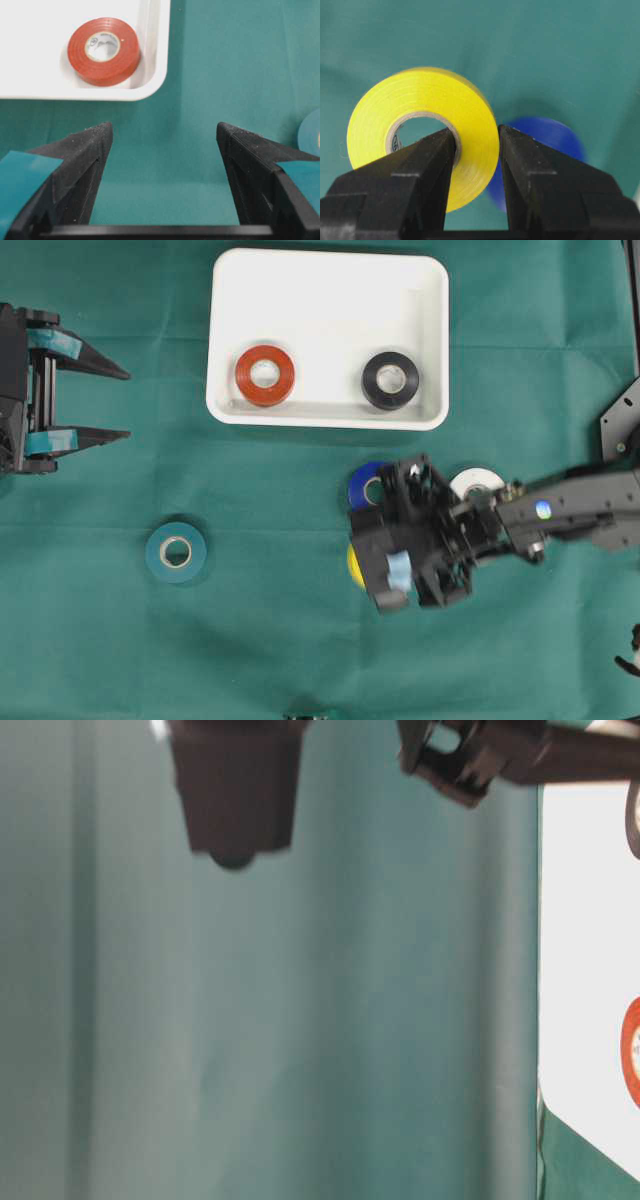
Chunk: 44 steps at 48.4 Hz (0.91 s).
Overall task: Put the tape alternately from left to right into the white case.
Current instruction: 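Lift the yellow roll and carry it into the white tray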
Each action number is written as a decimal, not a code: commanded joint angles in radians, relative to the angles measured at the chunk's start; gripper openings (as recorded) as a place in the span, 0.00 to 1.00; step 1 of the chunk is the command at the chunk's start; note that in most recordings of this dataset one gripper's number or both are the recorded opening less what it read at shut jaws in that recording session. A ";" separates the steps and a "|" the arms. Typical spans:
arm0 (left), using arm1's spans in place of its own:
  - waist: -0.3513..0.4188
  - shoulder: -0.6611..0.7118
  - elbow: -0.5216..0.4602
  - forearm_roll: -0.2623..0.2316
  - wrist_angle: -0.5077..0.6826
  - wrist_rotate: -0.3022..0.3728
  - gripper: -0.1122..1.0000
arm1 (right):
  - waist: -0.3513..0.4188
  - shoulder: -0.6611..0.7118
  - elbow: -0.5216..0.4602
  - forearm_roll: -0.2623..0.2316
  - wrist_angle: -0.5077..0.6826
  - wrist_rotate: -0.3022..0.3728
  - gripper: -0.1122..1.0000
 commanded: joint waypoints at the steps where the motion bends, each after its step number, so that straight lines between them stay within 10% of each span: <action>1: -0.003 0.002 -0.006 0.000 -0.011 -0.002 0.82 | -0.060 -0.041 -0.026 -0.011 0.003 -0.002 0.10; 44: -0.003 -0.006 0.005 0.000 -0.012 0.000 0.82 | -0.595 -0.049 -0.018 -0.106 0.000 -0.011 0.10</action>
